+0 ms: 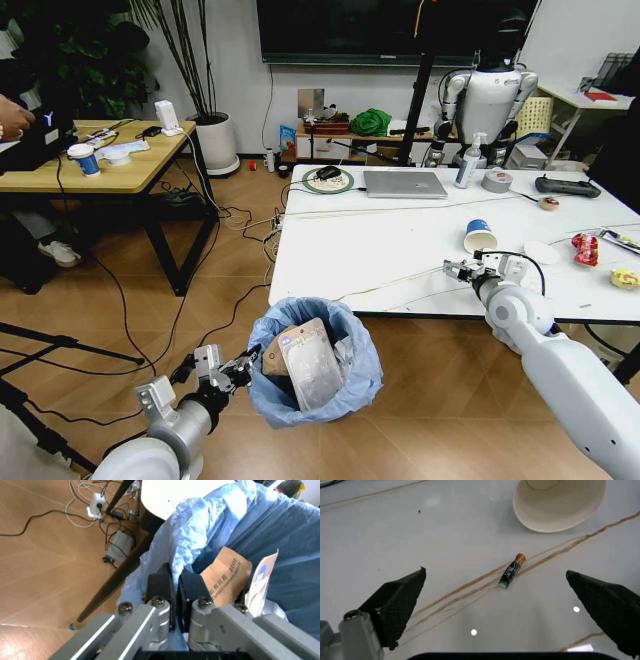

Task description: Pick up the trash bin and place the trash from the table into it.

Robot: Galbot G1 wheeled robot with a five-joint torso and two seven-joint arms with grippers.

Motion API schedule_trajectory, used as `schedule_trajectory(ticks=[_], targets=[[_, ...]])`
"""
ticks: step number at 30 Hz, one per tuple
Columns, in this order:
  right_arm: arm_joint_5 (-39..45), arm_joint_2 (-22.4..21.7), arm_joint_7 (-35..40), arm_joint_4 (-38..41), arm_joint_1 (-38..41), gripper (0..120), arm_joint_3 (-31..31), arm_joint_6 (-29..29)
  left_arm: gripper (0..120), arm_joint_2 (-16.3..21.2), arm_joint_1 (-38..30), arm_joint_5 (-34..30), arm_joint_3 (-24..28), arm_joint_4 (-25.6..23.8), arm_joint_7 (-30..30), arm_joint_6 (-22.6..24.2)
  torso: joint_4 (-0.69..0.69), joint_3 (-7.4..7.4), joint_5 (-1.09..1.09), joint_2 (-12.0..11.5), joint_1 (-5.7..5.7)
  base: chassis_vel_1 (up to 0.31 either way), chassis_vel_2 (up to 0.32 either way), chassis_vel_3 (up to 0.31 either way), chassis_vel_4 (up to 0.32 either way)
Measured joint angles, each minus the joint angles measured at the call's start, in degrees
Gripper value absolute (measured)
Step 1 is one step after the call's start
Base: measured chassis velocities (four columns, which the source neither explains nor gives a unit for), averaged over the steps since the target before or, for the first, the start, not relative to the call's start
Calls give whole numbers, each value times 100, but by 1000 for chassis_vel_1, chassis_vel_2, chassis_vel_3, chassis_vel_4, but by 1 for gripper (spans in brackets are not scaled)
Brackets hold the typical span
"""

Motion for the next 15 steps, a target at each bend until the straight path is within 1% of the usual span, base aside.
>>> schedule_trajectory(ticks=[9,13,15], targets=[[-226,130,-235,-500,264,100,-218,100,0,-46,119,17,-75,-30,-3,0,0,0,1,0,0,0,0,0,0],[-255,153,-301,-640,335,98,-254,126,0,-46,140,16,-96,-36,-3,-1,-1,0,1,0,0,0,0,0,0],[-278,162,-319,-721,371,91,-288,150,0,-46,154,16,-99,-38,-3,-1,0,0,1,0,0,0,0,0,0]])
